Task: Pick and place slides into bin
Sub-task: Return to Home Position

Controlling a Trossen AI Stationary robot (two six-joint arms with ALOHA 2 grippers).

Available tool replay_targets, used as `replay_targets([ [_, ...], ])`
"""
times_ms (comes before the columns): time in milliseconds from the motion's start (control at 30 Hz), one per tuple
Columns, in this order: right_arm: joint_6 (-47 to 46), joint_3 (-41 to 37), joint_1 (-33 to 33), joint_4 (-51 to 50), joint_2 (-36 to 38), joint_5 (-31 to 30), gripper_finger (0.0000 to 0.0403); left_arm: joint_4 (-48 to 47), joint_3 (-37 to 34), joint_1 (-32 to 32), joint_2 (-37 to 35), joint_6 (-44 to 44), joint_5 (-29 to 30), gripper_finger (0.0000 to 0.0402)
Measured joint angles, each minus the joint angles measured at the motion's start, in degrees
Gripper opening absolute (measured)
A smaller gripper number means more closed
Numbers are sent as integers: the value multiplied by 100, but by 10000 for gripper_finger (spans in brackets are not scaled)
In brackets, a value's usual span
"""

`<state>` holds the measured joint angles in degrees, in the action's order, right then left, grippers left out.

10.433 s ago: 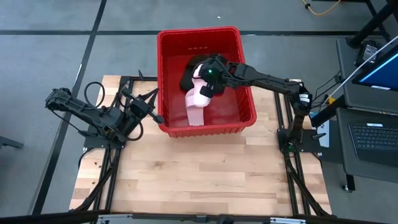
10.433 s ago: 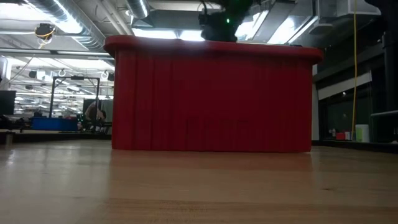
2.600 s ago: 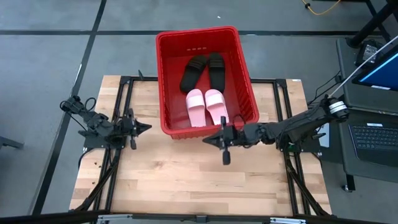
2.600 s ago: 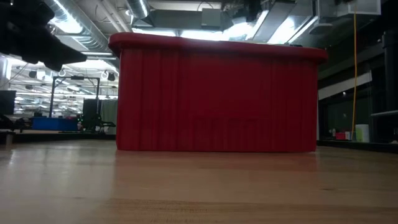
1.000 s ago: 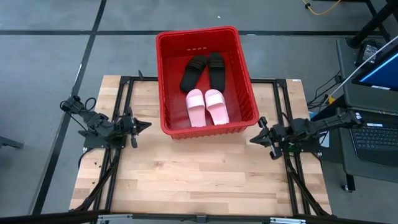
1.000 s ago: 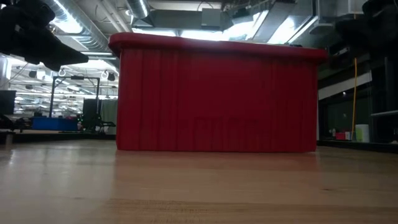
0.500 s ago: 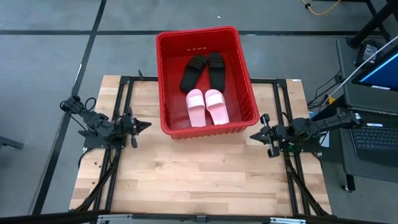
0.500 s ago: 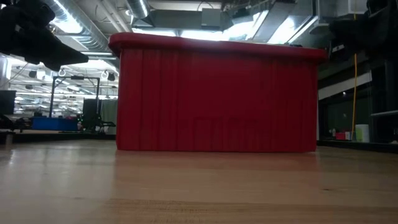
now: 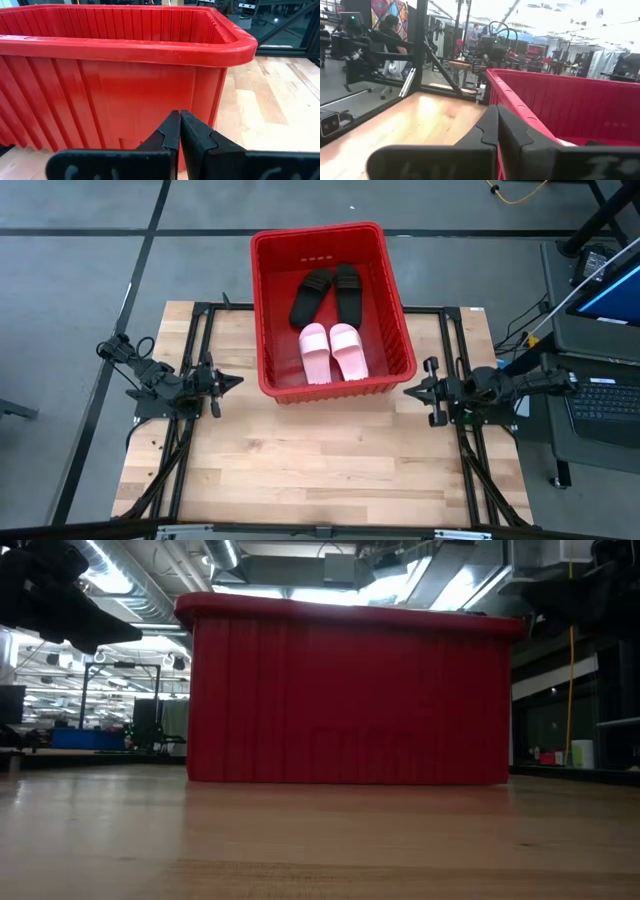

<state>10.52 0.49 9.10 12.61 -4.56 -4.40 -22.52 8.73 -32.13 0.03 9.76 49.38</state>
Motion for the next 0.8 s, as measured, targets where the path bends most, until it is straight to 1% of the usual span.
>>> replay_targets([
  [333, -128, 2, 0, -99, 48, 2, 17, 0, 0, -1, 0, 0, -2, 8],
  [800, -126, 2, 0, -95, 48, 2, 16, 0, 0, -1, 0, 0, 0, 8],
])
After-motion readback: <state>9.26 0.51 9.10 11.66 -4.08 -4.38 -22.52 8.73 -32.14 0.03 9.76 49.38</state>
